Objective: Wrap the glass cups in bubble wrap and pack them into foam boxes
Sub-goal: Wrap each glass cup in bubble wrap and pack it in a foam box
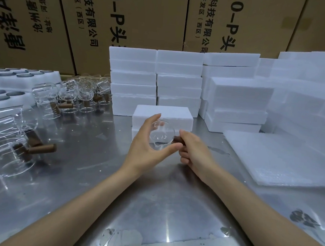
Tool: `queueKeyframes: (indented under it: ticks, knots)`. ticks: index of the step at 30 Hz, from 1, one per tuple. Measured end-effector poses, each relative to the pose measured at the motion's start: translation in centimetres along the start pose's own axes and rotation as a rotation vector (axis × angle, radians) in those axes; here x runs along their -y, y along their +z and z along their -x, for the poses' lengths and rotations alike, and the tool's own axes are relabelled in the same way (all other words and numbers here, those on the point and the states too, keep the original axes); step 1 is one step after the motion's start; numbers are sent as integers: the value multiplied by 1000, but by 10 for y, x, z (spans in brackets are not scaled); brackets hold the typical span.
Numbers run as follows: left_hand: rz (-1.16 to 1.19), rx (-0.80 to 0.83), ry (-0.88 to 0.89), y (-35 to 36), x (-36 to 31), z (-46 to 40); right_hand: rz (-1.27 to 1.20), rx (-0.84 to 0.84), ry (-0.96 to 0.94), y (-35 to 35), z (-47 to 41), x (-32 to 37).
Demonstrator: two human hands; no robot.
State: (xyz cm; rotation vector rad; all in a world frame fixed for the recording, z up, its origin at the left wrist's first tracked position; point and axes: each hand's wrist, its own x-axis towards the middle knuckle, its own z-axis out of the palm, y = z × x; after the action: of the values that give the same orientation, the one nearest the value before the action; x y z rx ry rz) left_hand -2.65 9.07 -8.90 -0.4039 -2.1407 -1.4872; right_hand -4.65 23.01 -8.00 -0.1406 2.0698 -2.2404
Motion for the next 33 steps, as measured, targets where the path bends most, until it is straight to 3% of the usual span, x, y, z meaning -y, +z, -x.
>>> queueKeyframes:
  ticks: [15,23,33]
  knots:
    - [382,-278,-337,18,-9,-14,167,-89,-149,2,3,-5]
    - [387,-88,-291,17,-12,-11,-23,-159,-34,-12,-1,2]
    - [235,146,-86,15,-22,-1,-271,-174,64,-21,-2,5]
